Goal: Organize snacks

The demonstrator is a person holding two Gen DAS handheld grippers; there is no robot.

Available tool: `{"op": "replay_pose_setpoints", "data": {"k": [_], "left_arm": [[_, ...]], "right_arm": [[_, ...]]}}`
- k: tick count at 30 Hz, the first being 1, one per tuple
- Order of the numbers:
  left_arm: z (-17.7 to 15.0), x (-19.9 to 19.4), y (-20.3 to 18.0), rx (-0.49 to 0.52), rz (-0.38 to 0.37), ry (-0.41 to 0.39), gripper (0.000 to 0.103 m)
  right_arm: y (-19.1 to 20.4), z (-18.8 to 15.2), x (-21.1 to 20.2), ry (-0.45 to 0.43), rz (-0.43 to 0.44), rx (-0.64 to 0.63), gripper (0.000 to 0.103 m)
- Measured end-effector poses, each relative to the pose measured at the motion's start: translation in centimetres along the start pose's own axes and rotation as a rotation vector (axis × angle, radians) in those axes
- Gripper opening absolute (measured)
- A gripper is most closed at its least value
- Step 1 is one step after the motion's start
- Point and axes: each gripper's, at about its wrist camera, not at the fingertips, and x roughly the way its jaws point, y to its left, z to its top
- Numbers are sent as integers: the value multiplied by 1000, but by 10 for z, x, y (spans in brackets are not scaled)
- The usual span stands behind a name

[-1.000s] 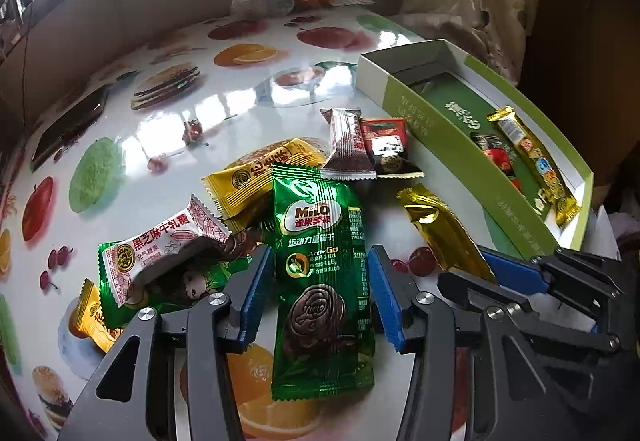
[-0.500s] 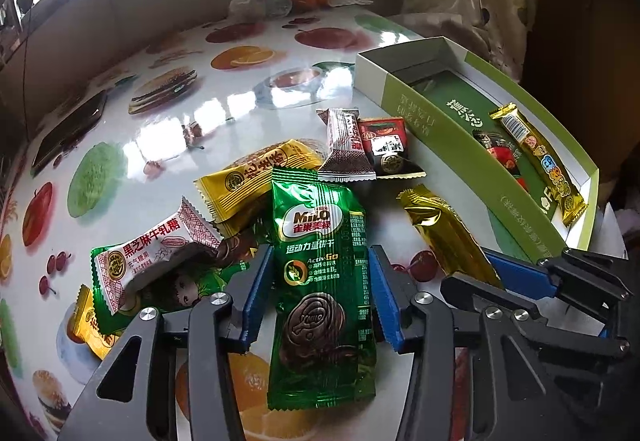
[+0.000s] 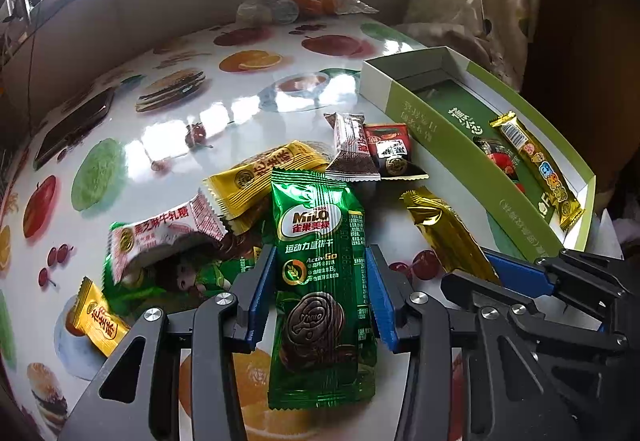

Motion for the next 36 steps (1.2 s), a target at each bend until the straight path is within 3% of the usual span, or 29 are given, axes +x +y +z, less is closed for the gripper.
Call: {"op": "replay_pose_setpoints", "data": {"k": [27, 36], "left_arm": [[-1, -49, 7, -30, -9, -101, 45], [11, -57, 2, -47, -55, -123, 45]], "right_arm": [[19, 5, -26, -50, -23, -49, 22], [12, 14, -44, -86, -35, -41, 22]]}}
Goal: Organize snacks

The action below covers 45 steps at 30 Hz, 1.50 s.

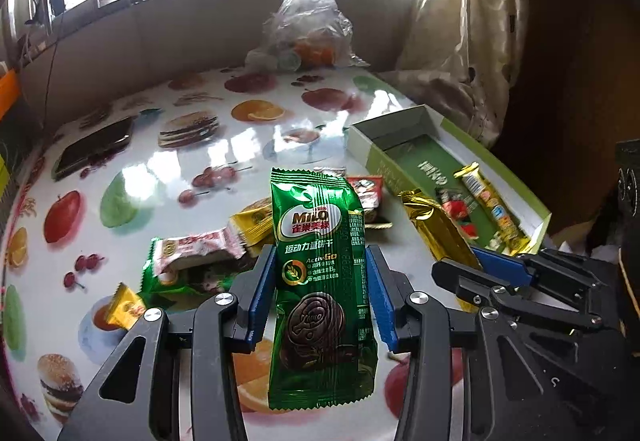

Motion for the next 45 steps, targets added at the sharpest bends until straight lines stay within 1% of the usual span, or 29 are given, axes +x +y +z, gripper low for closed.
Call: {"op": "replay_pose_setpoints", "data": {"k": [16, 27, 34, 38, 42, 45], "left_arm": [[23, 2, -23, 32, -32, -23, 45], [41, 9, -50, 64, -92, -36, 45], [50, 19, -61, 66, -122, -22, 45], [56, 26, -67, 48, -168, -10, 45], [61, 35, -74, 39, -190, 0, 45], [61, 40, -80, 44, -185, 6, 45]], "right_arm": [[-20, 13, -16, -36, -33, 27, 22], [-43, 19, -27, -60, -72, 54, 22], [-58, 21, -29, -61, -92, 74, 22], [-68, 22, -30, -62, -106, 88, 22], [-78, 23, -30, -62, -125, 98, 22], [-86, 24, -30, -61, -140, 105, 22]]}}
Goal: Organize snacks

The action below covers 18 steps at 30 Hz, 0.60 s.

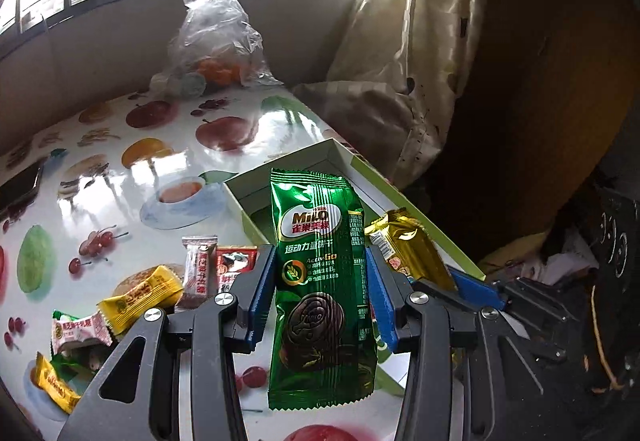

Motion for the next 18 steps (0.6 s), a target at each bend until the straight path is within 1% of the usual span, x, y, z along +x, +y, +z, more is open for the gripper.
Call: {"op": "replay_pose_setpoints", "data": {"k": [3, 7, 13, 18], "left_arm": [[2, 9, -2, -12, -13, 16, 45], [5, 21, -4, -11, -7, 29, 45], [12, 40, -5, -42, -12, 48, 45], [13, 58, -12, -31, -17, 71, 45]], "right_arm": [[-9, 3, 2, 0, -14, 13, 22], [-18, 4, 6, 4, -26, 21, 22], [-29, 6, 15, 18, -43, 28, 22], [-37, 9, 24, 26, -70, 22, 22]]}}
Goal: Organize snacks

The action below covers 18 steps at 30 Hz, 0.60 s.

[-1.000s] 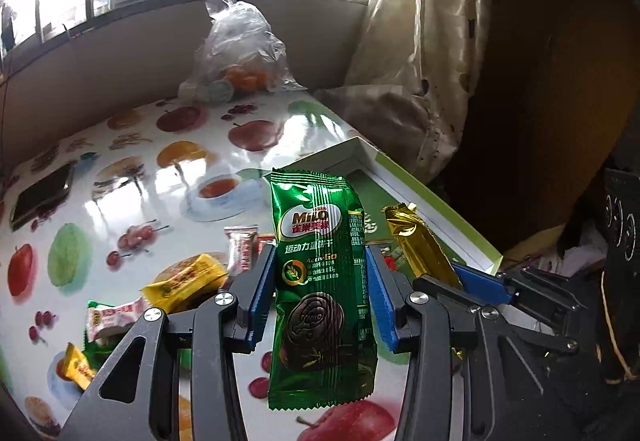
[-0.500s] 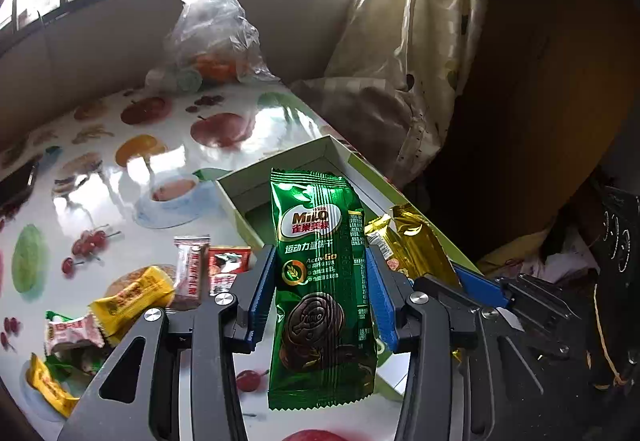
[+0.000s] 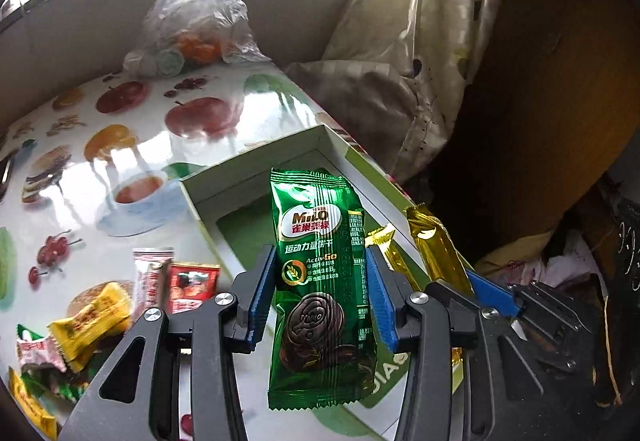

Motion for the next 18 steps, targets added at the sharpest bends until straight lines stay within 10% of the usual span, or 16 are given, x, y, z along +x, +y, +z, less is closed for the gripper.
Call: {"op": "replay_pose_setpoints", "data": {"k": [18], "left_arm": [[-4, 33, -4, -43, 7, 44, 45]], "right_arm": [[-9, 5, 23, 29, -37, -55, 22]]}}
